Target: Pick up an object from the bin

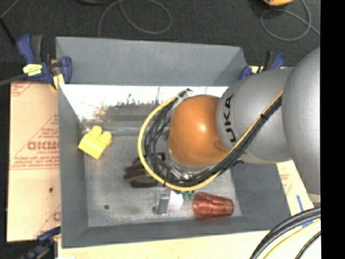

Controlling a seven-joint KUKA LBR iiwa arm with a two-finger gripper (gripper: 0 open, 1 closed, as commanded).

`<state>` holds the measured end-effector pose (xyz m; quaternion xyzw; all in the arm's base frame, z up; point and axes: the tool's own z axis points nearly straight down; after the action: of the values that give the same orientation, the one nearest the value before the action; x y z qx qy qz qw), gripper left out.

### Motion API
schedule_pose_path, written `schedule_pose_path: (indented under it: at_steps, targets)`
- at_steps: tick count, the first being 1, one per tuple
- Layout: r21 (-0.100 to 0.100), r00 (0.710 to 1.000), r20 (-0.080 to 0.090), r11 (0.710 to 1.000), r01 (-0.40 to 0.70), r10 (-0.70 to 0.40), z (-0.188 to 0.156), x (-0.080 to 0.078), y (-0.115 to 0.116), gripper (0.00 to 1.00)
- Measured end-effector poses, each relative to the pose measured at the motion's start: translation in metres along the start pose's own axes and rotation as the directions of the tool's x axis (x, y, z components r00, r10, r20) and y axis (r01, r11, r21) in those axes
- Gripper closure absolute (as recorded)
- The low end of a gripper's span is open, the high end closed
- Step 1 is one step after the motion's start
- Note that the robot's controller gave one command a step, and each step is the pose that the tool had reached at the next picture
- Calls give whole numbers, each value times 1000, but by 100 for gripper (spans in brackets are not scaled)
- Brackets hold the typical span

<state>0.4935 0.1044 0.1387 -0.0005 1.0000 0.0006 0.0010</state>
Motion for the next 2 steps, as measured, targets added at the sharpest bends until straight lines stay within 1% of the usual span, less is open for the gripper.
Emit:
schedule_pose_path:
  at_steps: [1, 2]
  targets:
    - [0, 998, 3, 998, -65, 65, 25, -39, 12, 0]
    - [-1, 976, 7, 976, 216, -216, 67, -55, 5, 100]
